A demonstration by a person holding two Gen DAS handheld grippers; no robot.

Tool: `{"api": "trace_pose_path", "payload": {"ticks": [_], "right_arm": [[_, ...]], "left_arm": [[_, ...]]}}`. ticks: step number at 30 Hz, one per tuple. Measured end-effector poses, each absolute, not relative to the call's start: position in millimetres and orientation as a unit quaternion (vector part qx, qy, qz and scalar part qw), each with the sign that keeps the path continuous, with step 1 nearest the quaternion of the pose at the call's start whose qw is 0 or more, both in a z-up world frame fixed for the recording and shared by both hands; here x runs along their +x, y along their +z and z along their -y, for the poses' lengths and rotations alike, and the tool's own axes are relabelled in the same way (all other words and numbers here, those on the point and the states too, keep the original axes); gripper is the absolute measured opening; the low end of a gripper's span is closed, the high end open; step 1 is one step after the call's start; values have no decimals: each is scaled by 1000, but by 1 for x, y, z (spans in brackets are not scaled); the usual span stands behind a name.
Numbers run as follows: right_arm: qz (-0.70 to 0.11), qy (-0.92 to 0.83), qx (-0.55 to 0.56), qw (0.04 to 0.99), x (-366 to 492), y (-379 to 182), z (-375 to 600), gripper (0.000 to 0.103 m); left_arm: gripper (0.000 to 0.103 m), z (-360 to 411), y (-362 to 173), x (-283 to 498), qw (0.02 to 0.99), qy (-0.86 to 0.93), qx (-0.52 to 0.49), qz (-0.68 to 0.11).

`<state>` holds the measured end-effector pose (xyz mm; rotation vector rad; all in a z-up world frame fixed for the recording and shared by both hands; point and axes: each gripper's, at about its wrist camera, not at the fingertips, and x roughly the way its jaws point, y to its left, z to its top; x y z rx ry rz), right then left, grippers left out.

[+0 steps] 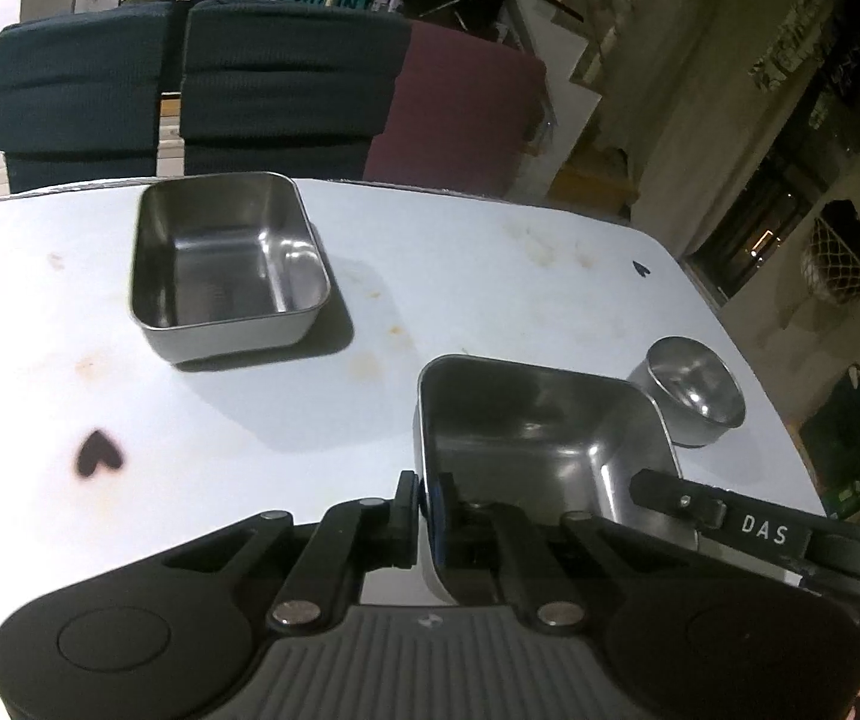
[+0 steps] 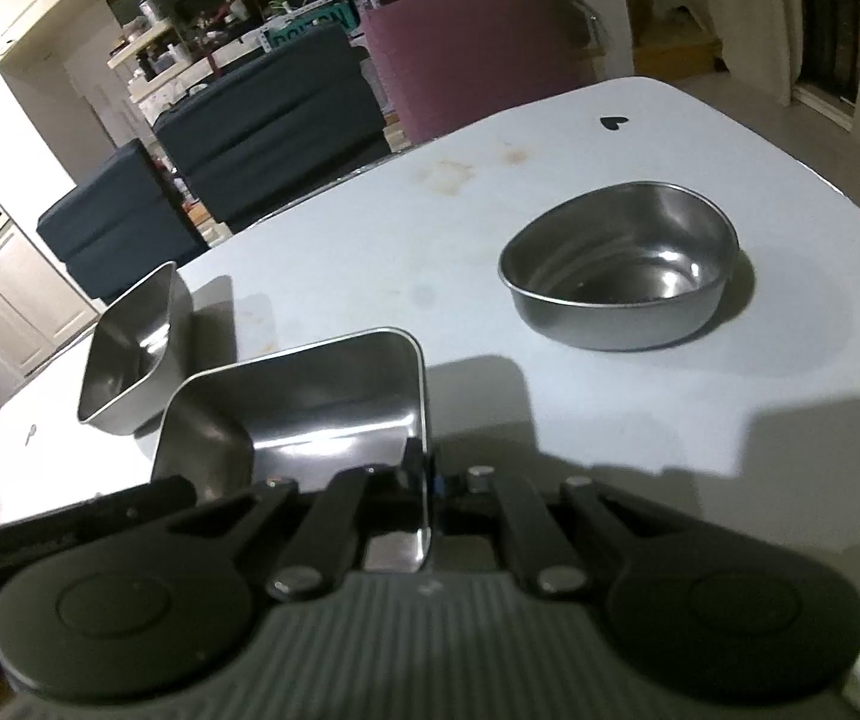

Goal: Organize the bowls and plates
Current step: 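Lift the steel tray with both grippers and carry it across the table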

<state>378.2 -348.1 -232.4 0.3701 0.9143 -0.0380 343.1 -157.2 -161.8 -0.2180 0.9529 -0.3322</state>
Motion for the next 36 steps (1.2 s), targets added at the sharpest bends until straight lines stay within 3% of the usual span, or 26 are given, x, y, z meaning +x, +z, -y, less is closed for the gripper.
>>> {"api": "trace_pose_path", "payload": {"ticks": [17, 36], "right_arm": [[-406, 26, 96, 908, 312, -161, 359, 4], [-492, 14, 64, 868, 270, -184, 368, 4]], "left_arm": [[7, 180, -115, 271, 856, -208, -88, -466], [11, 210, -158, 231, 808, -244, -8, -535]]}}
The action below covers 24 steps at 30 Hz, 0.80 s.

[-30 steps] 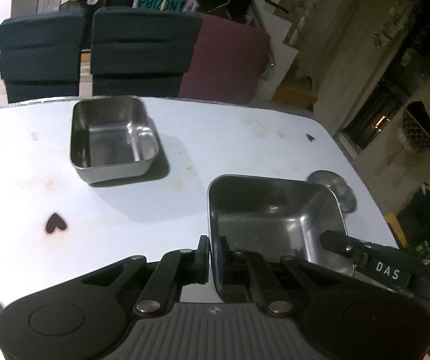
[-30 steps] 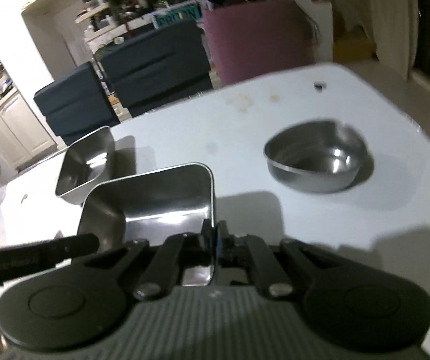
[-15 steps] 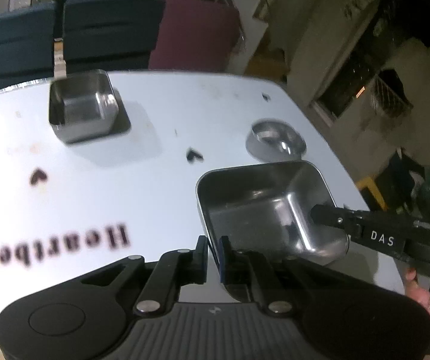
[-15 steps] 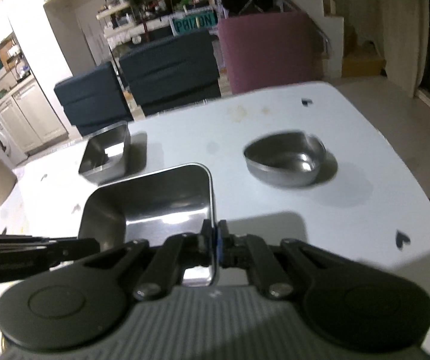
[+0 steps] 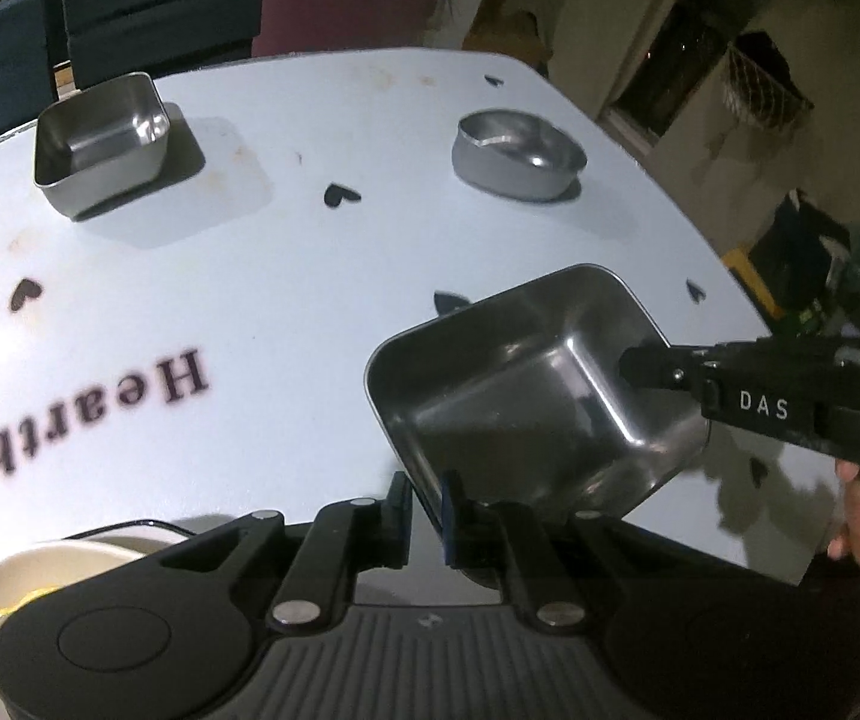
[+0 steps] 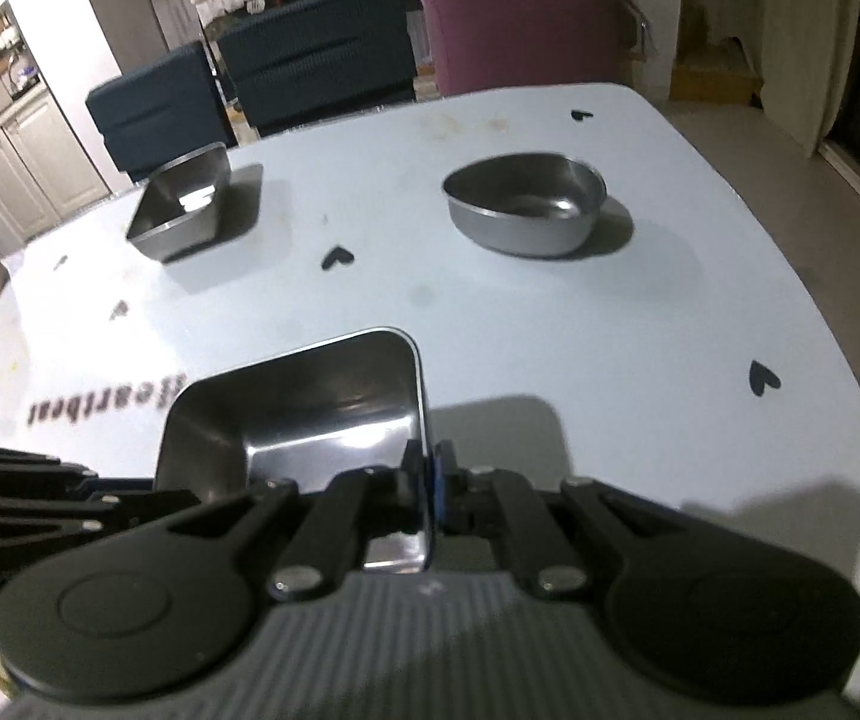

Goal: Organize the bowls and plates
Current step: 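Lift the steel tray with both grippers and carry it across the table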

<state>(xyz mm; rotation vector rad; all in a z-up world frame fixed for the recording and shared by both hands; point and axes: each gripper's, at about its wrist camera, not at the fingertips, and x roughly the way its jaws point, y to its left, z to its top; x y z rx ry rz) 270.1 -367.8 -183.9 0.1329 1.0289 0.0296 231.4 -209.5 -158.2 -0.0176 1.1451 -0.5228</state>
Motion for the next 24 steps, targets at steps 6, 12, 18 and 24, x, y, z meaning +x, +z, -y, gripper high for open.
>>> {"api": "trace_pose_path", "payload": {"ticks": [6, 12, 18, 24], "right_arm": [[-528, 18, 68, 847, 272, -202, 366, 4], [-540, 14, 52, 840, 274, -211, 362, 4], [-546, 16, 62, 836, 275, -213, 366, 4], [-556, 21, 82, 827, 276, -219, 372, 4]], "left_arm": [[12, 211, -171, 233, 792, -252, 8, -556], [13, 215, -174, 231, 789, -259, 24, -556], [13, 216, -173, 231, 789, -262, 28, -555], [13, 215, -172, 233, 789, -262, 26, -555]]}}
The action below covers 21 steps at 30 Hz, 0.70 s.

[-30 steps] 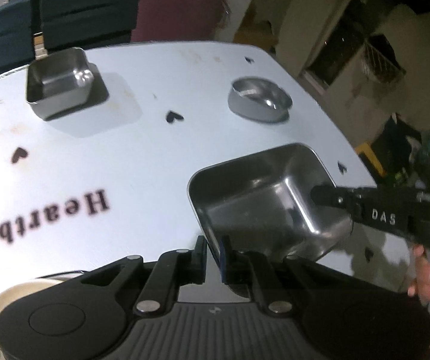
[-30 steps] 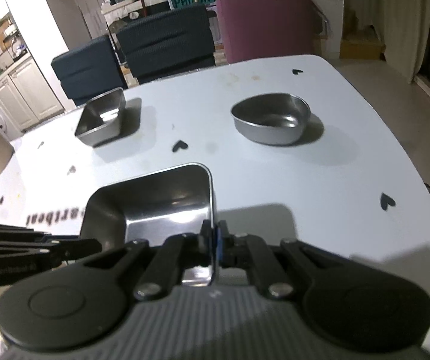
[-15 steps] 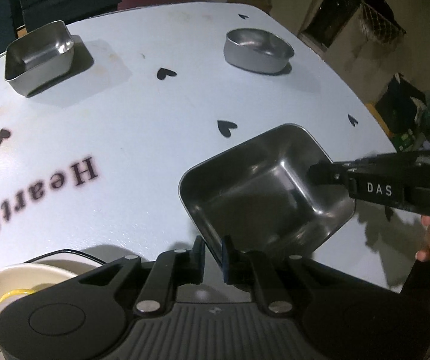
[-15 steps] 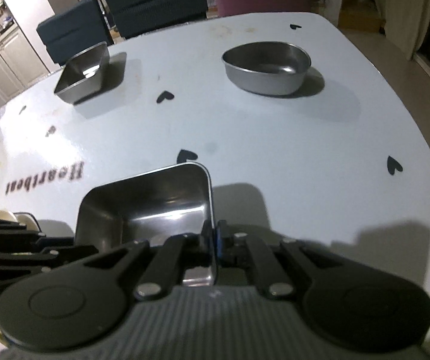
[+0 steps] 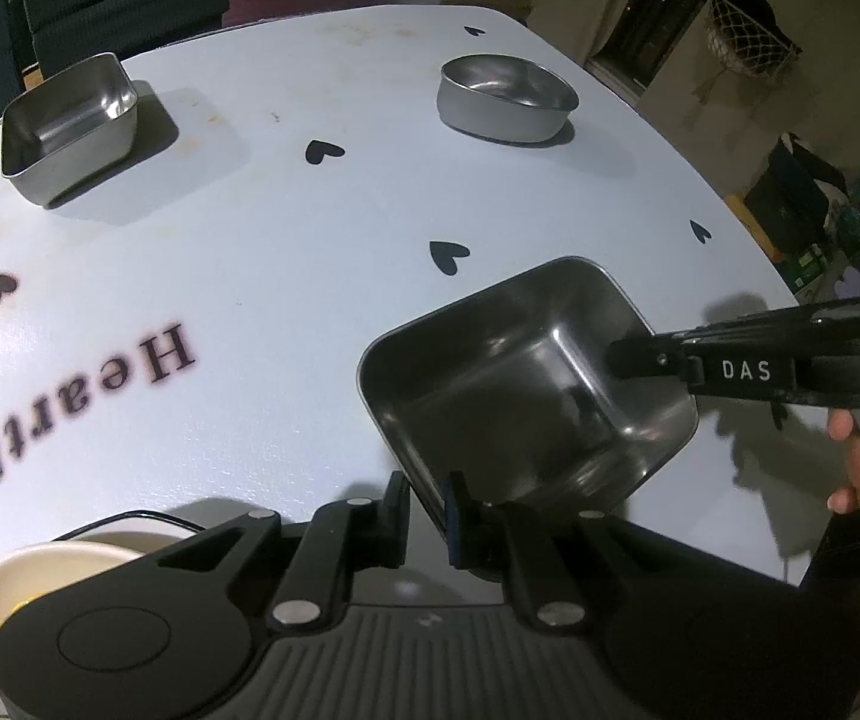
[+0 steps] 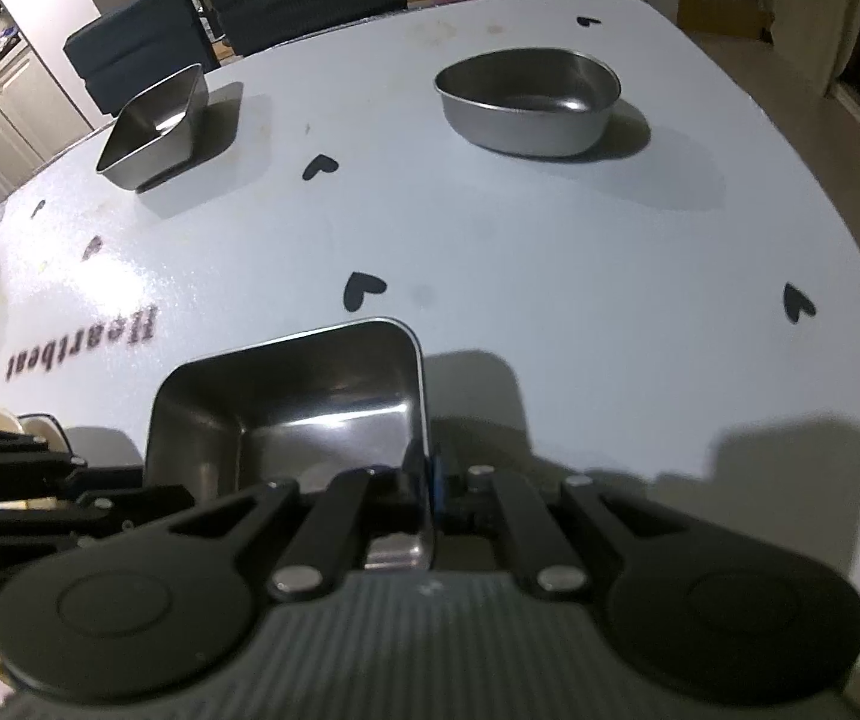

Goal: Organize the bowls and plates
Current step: 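Lift the steel tray with both grippers and carry it across the table, then lower the steel tray onto the table and open both grippers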

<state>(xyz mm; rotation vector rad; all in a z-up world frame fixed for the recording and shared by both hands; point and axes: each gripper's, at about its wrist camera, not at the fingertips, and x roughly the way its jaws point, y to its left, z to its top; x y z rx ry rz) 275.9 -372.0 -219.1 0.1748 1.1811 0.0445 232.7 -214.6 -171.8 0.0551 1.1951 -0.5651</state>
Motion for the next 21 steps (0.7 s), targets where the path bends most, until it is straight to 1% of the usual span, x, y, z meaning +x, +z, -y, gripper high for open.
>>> {"api": "trace_pose_path", "payload": {"ticks": [4, 10, 15, 16, 17, 18, 20, 21], "right_arm": [[-563, 25, 99, 820, 279, -224, 377, 4], [-565, 23, 91, 820, 279, -227, 376, 4], [-567, 24, 97, 817, 280, -228, 378, 5], [-567, 23, 97, 817, 280, -228, 378, 7], [-568, 21, 98, 817, 280, -228, 379, 8], [-568, 19, 98, 817, 281, -228, 379, 9], [-568, 16, 95, 817, 282, -229, 381, 16], [-567, 14, 92, 818, 283, -228, 381, 18]], "left_arm": [[13, 215, -172, 232, 788, -264, 25, -555], [15, 213, -172, 233, 787, -265, 20, -556], [17, 212, -173, 233, 787, -262, 18, -558], [20, 211, -173, 233, 787, -260, 17, -559], [26, 211, -173, 233, 788, -257, 18, -559], [37, 210, -173, 233, 790, -253, 18, -559], [48, 207, -173, 234, 792, -249, 18, -558], [50, 206, -173, 234, 792, -248, 18, -557]]}}
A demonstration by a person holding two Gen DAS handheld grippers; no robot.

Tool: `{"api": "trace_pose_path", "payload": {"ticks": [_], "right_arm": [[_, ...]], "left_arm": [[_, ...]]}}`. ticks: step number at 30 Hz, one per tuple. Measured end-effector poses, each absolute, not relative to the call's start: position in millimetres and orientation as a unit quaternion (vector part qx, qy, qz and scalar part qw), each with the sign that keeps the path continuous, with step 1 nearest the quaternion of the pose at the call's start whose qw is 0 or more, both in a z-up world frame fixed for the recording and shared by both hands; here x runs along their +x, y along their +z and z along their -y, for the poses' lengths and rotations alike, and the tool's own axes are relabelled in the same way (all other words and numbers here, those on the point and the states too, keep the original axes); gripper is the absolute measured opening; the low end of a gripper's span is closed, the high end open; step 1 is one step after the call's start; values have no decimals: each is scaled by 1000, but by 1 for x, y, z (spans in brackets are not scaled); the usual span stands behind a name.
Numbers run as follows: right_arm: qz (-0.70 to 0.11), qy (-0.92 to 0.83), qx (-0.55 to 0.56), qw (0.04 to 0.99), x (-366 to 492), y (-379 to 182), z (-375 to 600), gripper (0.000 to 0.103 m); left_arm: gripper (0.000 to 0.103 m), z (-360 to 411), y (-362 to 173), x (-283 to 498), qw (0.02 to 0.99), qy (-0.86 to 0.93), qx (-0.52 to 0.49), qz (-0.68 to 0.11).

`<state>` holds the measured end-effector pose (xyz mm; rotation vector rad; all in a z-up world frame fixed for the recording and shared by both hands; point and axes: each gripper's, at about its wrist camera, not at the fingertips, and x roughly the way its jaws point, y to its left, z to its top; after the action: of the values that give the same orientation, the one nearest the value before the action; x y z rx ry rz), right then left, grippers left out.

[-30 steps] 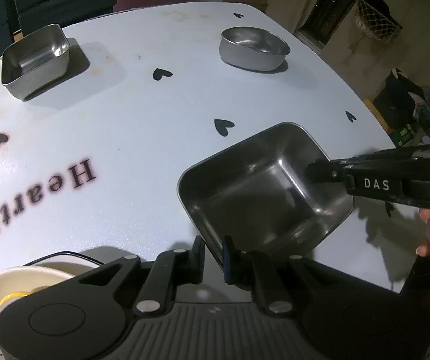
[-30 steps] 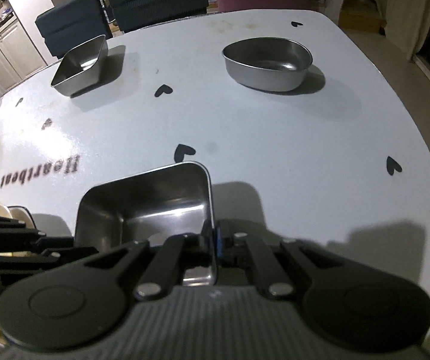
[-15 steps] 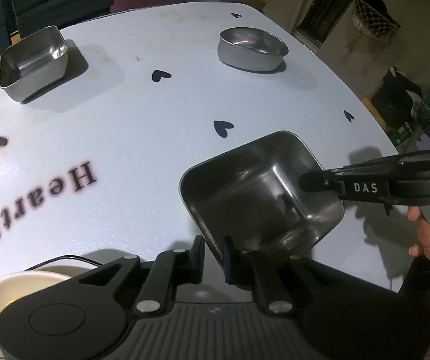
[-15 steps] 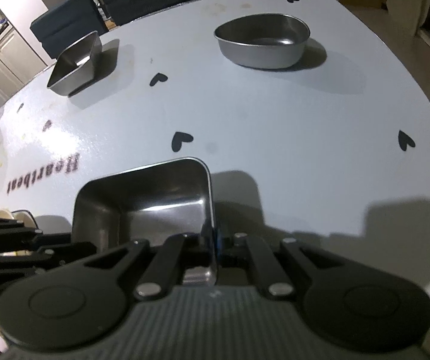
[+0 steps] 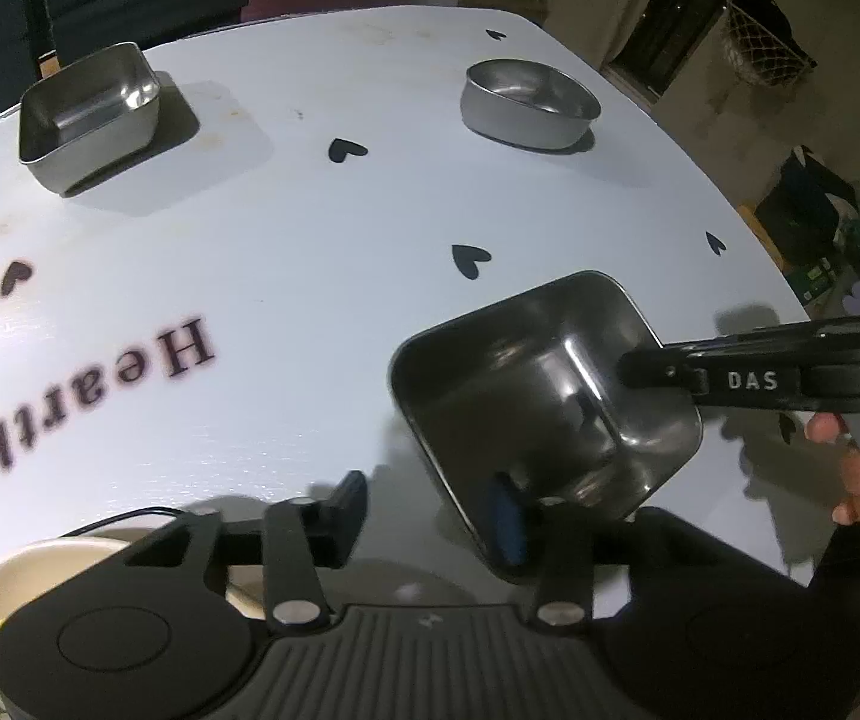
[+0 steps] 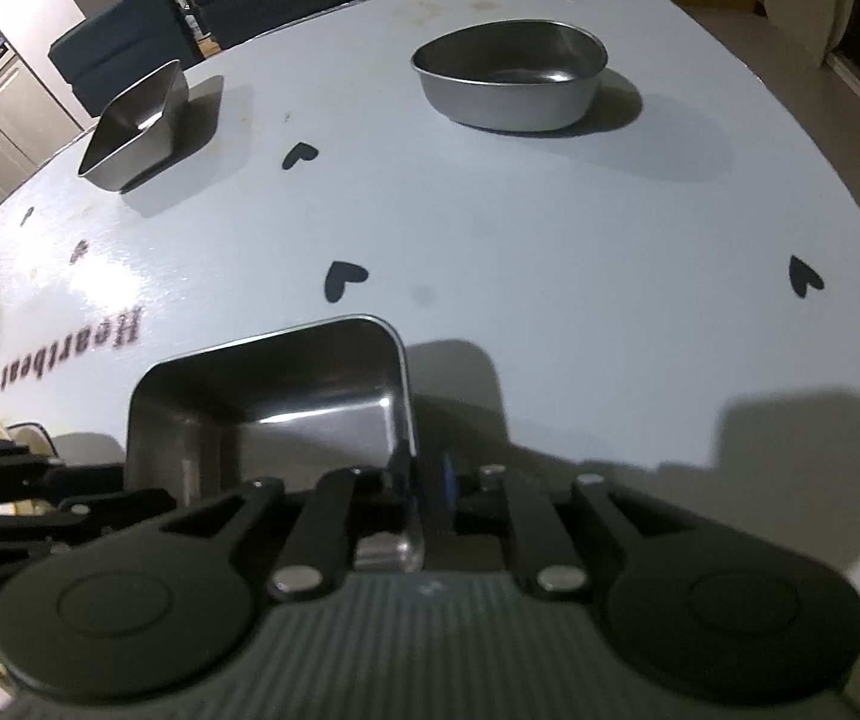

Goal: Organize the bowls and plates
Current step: 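Lower the steel tray onto the table and open both grippers, then move both grippers to the rim of another small steel tray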

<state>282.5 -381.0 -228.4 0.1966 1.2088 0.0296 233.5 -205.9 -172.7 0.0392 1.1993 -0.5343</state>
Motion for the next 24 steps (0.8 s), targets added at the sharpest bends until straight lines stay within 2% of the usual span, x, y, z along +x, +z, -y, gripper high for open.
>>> {"api": "trace_pose_path", "payload": {"ticks": [1, 3, 5, 6, 8, 11, 13, 17, 22, 24], "right_arm": [[-567, 11, 91, 819, 282, -228, 381, 21], [-564, 10, 91, 821, 281, -227, 383, 27], [-559, 6, 90, 824, 278, -224, 385, 37], [-557, 4, 90, 826, 277, -222, 386, 39], [-552, -5, 88, 829, 274, -217, 389, 50], [-538, -5, 92, 838, 268, -207, 392, 57], [-530, -2, 100, 842, 263, -198, 394, 63], [-505, 0, 110, 856, 250, -177, 395, 87], [-467, 5, 118, 876, 224, -145, 389, 101], [-454, 3, 123, 883, 215, -133, 382, 102]], "left_arm": [[52, 205, -172, 233, 792, -247, 21, -557], [66, 203, -171, 233, 798, -238, 26, -553], [75, 199, -167, 232, 803, -235, 23, -547], [78, 197, -165, 231, 806, -234, 23, -544], [84, 193, -161, 229, 810, -230, 24, -539], [95, 187, -152, 223, 819, -219, 31, -529], [97, 182, -144, 219, 827, -208, 38, -521], [101, 171, -123, 209, 839, -203, 25, -504], [103, 159, -88, 186, 865, -199, 29, -460], [103, 152, -75, 179, 872, -196, 24, -449]]}}
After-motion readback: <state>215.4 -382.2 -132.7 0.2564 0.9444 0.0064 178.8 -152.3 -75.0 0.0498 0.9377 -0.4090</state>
